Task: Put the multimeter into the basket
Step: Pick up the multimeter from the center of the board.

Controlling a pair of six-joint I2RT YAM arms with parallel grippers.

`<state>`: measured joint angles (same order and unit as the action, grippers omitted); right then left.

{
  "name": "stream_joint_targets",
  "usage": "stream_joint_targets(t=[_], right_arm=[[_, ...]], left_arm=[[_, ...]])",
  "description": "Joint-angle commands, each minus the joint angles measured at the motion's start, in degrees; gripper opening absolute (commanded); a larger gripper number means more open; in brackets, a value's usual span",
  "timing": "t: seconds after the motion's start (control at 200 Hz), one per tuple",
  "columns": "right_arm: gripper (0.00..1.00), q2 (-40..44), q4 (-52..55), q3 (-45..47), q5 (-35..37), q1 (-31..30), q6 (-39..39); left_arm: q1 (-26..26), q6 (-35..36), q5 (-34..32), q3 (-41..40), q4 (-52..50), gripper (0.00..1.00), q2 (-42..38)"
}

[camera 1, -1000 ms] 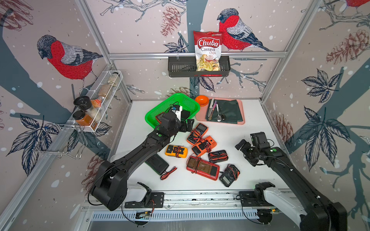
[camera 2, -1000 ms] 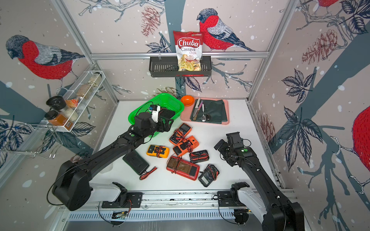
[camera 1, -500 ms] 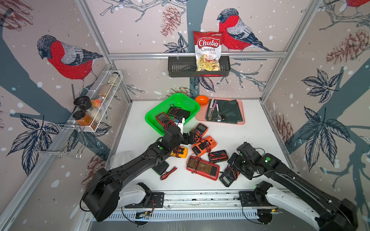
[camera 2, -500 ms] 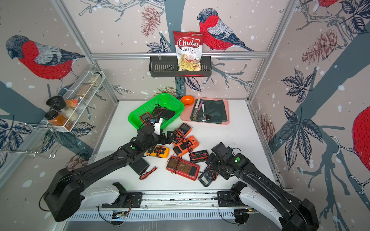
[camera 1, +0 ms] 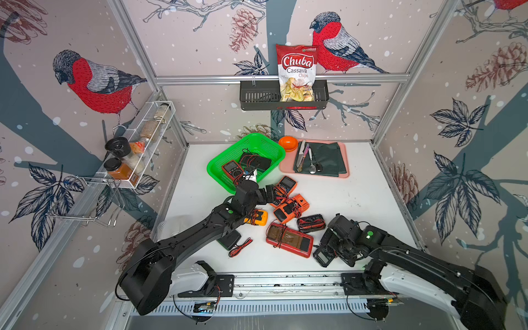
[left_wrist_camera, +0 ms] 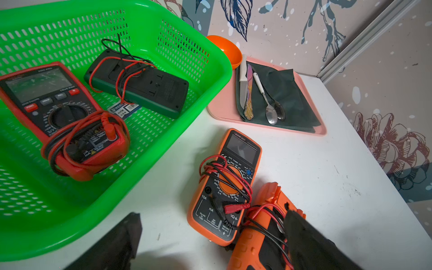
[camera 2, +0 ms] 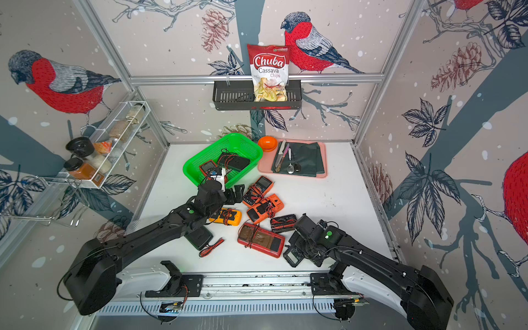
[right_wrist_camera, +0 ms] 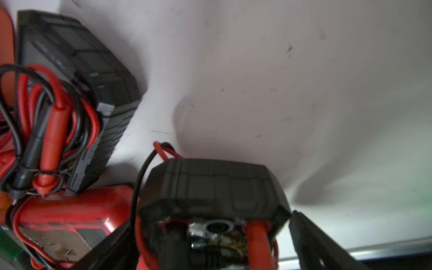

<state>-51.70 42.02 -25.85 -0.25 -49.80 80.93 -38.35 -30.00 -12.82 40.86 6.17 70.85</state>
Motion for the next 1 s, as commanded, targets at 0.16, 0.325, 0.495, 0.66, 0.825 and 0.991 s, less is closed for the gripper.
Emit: stream_joint_targets(t=[0.16, 0.325, 0.495, 0.66, 0.825, 0.991], right_arm=[[0.85, -2.0, -3.8, 0.9, 3.5, 0.0, -1.7], [0.67, -2.2, -0.2, -0.7, 6.3, 0.0, -3.3], [0.52, -1.7, 5.0, -5.7, 11.6, 0.0, -6.8], [0.46, -4.7, 9.5, -17.0, 20.8, 0.7, -16.9], [0.43, -11.8, 2.4, -30.0, 28.6, 3.7, -34.9], [0.42, -21.7, -14.1, -37.9, 28.3, 7.0, -54.7]], left_arm=[[0.0, -2.3, -3.4, -0.2, -0.1, 0.98, 0.3], [1.0, -3.7, -5.3, -0.3, -1.2, 0.98, 0.0], [3.2, -5.3, -7.1, -0.6, -2.9, 0.98, -1.1], [6.4, -5.9, -8.0, -2.3, -3.0, 0.98, -4.0], [8.5, -5.0, -9.0, -3.1, -2.5, 0.98, -6.2], [10.2, -5.0, -9.3, -3.1, -2.3, 0.98, -5.9]])
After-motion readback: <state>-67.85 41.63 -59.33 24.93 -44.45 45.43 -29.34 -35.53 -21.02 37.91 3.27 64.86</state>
